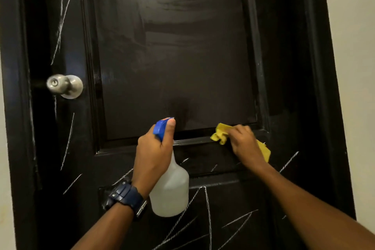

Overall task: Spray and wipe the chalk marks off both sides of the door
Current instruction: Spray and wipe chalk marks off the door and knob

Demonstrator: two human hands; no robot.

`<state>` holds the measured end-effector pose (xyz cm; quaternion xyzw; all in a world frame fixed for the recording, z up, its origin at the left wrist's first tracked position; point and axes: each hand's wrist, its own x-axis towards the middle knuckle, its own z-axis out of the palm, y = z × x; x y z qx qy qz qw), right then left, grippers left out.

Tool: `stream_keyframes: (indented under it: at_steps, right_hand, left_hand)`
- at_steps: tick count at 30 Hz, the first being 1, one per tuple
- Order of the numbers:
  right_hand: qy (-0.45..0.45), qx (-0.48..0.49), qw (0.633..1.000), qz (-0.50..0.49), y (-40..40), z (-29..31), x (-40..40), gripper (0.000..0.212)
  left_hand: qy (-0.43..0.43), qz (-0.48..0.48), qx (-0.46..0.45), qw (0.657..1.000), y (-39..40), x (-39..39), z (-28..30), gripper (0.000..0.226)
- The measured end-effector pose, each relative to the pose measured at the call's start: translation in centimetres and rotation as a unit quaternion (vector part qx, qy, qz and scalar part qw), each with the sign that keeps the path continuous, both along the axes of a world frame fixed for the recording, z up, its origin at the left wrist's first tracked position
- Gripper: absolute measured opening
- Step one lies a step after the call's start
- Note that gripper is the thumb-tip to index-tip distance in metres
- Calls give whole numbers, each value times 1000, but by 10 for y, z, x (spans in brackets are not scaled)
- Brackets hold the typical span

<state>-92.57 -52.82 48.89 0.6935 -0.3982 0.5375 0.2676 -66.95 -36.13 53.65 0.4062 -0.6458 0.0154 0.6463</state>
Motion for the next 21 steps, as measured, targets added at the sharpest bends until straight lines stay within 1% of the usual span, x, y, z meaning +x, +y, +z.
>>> stream_keyframes:
  at_steps: [2,4,6,7,8,10,11,13,14,15,16,17,18,19,21]
  right_hand:
    - [-77,6,997,-25,-1,-3,-29,21]
    - [-142,25,989,-42,4,-6,-40,22]
    - [-196,22,980,-29,7,0,-22,20]
    - [-203,7,979,-4,9,7,-2,18]
    - [-184,-25,982,30,9,19,28,17]
    - [-76,-91,987,106,14,51,101,14]
    - [-12,-111,986,123,14,67,141,12]
    - [90,-74,982,149,18,89,207,8]
    - [111,-86,978,157,17,92,223,5]
    - [135,-106,970,173,12,90,226,5]
    - [184,-126,958,180,7,86,216,6]
    - [228,-148,947,168,-1,81,197,7]
    - [249,-155,943,156,-9,77,171,8]
    - [242,-163,944,154,-12,73,142,9]
    - [149,-165,967,121,-17,70,80,14]
  left_hand:
    - [7,-10,6,1000,-1,-7,-3,48]
    - [5,-20,10,1000,-1,-11,-7,47]
    - [3,-13,8,1000,0,-10,-8,48]
    - [8,-8,6,1000,0,-8,-8,49]
    - [16,-2,3,1000,1,-5,-6,51]
    - [24,22,-8,999,1,3,-3,55]
    - [24,33,-14,999,2,8,-2,55]
    - [35,46,-30,998,5,19,0,52]
    - [37,52,-35,997,7,26,1,51]
    - [36,59,-37,997,9,32,1,50]
    - [33,65,-36,997,11,39,1,50]
    - [30,68,-36,997,13,45,1,50]
    - [25,69,-37,997,14,50,1,48]
    - [20,69,-39,997,15,55,0,46]
    - [19,72,-45,996,19,62,0,43]
